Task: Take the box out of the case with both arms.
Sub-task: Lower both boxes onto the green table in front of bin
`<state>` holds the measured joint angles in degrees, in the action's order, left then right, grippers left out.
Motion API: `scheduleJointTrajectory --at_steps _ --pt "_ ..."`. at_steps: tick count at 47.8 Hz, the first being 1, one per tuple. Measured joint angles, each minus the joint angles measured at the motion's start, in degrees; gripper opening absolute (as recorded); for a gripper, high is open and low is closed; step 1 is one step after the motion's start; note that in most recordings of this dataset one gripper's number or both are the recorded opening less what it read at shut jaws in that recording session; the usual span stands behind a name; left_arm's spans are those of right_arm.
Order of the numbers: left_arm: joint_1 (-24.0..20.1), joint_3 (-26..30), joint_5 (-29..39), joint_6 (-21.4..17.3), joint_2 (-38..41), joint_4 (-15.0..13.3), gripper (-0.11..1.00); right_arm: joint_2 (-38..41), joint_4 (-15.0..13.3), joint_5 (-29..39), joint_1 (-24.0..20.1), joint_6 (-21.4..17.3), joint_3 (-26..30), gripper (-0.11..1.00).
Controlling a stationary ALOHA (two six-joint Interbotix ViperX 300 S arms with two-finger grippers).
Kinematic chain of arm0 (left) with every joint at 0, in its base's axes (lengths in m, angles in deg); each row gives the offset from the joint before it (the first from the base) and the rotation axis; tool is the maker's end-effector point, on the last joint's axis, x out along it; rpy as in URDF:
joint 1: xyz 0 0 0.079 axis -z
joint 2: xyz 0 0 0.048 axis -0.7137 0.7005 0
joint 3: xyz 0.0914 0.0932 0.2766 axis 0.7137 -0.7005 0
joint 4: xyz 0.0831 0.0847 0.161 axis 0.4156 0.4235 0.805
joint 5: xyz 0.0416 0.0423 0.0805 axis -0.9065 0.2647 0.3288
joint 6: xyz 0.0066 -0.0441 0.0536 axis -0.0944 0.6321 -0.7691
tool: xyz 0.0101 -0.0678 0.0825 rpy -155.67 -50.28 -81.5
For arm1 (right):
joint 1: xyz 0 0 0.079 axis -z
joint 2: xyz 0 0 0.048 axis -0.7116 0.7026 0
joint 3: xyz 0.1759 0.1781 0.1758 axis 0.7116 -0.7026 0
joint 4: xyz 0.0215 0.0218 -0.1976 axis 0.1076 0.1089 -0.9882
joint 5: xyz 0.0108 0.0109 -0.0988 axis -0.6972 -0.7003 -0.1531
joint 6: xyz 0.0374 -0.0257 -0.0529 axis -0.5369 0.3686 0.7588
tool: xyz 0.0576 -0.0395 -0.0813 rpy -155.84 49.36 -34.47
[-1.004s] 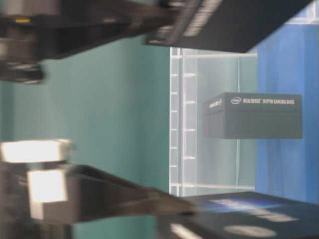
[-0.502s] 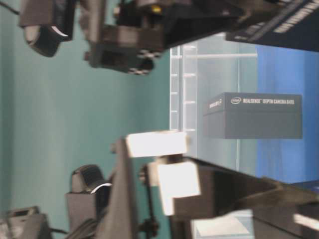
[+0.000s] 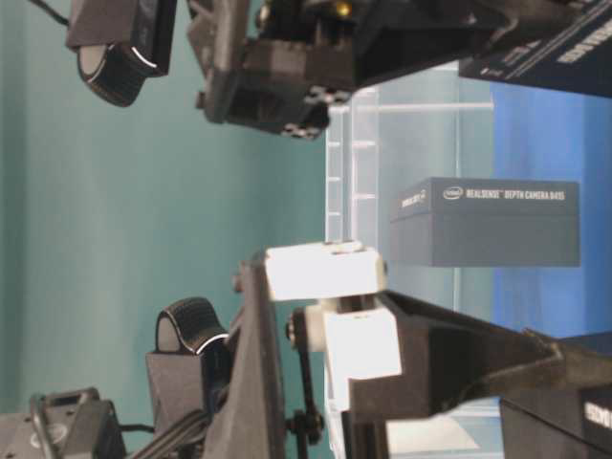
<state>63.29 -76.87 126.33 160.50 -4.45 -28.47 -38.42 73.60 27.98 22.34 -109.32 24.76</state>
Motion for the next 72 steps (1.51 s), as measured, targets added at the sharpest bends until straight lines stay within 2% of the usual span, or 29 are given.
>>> scheduleJointTrajectory --at_steps 6,12,14,17,20,52,72 --pt "0.0 -0.4 -0.2 -0.2 0.0 -0.2 0.64 0.0 0.0 -0.4 0.0 -0.3 -0.5 0.68" --pt "0.0 -1.0 -0.4 -0.2 0.0 -1.5 0.65 0.0 0.0 -0.4 0.0 -0.4 -0.7 0.92" --pt "0.0 -1.1 -0.5 -0.2 0.0 -1.8 0.73 0.0 0.0 -0.4 0.0 -0.4 -0.8 0.95" --pt "0.1 -1.1 -0.7 -0.3 -0.1 -1.9 0.86 0.0 0.0 -0.4 0.0 -0.4 -0.8 0.95" --pt "0.0 -1.3 -0.9 -0.3 0.0 -2.0 0.91 0.0 -0.1 -0.4 0.0 -0.4 -0.7 0.94" --pt "-0.2 -1.7 -0.9 -0.4 0.0 -2.0 0.89 0.0 0.0 -0.4 0.1 -0.4 -0.5 0.93" --pt "-0.6 0.0 1.5 -0.4 -1.8 -1.8 0.89 -0.1 0.1 0.8 0.5 0.0 2.4 0.93"
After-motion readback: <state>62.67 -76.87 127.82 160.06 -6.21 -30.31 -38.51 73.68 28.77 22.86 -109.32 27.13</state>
